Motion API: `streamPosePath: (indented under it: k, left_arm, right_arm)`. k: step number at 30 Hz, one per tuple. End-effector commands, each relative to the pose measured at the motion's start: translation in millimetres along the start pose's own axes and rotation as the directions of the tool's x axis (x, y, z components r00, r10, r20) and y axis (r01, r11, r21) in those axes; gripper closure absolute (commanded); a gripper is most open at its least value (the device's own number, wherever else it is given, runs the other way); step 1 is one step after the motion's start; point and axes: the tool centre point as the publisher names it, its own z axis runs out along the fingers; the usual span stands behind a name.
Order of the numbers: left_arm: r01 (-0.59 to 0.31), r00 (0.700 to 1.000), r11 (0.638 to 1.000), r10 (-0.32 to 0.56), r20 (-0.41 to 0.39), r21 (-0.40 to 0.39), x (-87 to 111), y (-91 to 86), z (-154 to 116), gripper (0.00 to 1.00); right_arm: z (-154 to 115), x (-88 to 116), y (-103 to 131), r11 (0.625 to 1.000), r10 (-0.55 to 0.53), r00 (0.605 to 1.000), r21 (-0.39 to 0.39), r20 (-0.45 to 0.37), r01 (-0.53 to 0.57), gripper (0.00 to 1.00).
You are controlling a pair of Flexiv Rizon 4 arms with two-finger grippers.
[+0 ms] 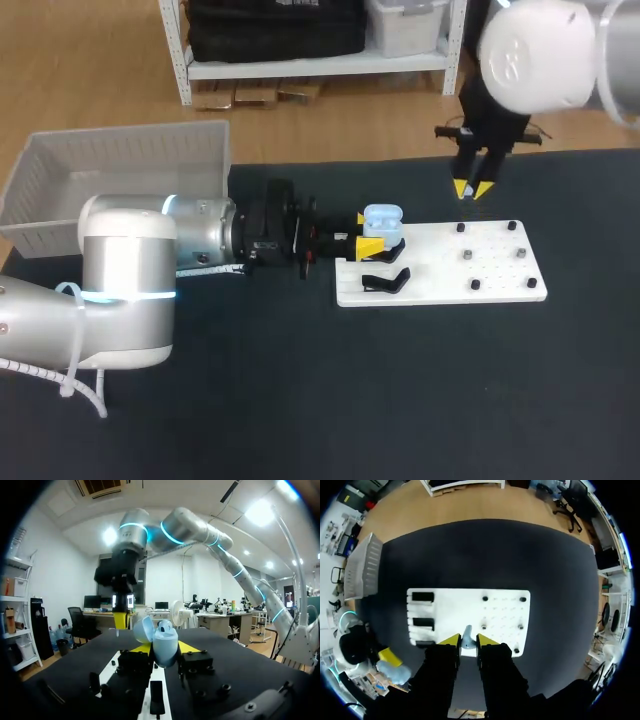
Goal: Pick up each earbud case from the left stands, insert the matching earbuds, close the lid, and place the case in the box.
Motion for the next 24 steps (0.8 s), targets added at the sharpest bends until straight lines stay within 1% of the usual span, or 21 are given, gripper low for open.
streamPosePath:
  k: [1,5,8,11,17,20,22,24]
  left_arm:
    - [-0.003,1.000,1.000,0.003,0.002,-0.005,1.0,-1.0,0.5,1.00]
    - [-0.003,1.000,1.000,0.003,0.002,-0.005,1.0,-1.0,0.5,1.00]
    - [-0.003,1.000,1.000,0.003,0.002,-0.005,1.0,-1.0,0.5,1.00]
    - [-0.003,1.000,1.000,0.003,0.002,-0.005,1.0,-1.0,0.5,1.00]
    - [-0.003,1.000,1.000,0.003,0.002,-0.005,1.0,-1.0,0.5,1.00]
    - [-0.003,1.000,1.000,0.003,0.002,-0.005,1.0,-1.0,0.5,1.00]
    - [-0.003,1.000,1.000,0.003,0.002,-0.005,1.0,-1.0,0.5,1.00]
    - [-0.003,1.000,1.000,0.003,0.002,-0.005,1.0,-1.0,0.5,1.00]
  right_arm:
    - [-40.0,23.0,19.2,1.000,-0.001,1.000,0.018,0.019,0.001,1.00]
    - [-61.7,38.9,41.0,0.999,-0.033,0.999,0.035,0.028,0.032,1.00]
    - [-69.9,50.9,57.2,0.996,-0.064,0.998,0.061,0.027,0.062,1.00]
    - [-75.1,63.6,72.5,0.994,-0.091,0.996,0.065,0.015,0.090,1.00]
    - [-69.1,85.1,96.4,0.986,-0.147,0.989,0.075,-0.026,0.148,1.00]
    - [-64.1,95.7,104.4,0.982,-0.175,0.983,0.056,-0.051,0.178,1.00]
    - [-63.2,101.3,108.7,0.982,-0.183,0.982,0.045,-0.049,0.185,1.00]
    - [-63.2,101.3,108.7,0.982,-0.183,0.982,0.045,-0.049,0.185,1.00]
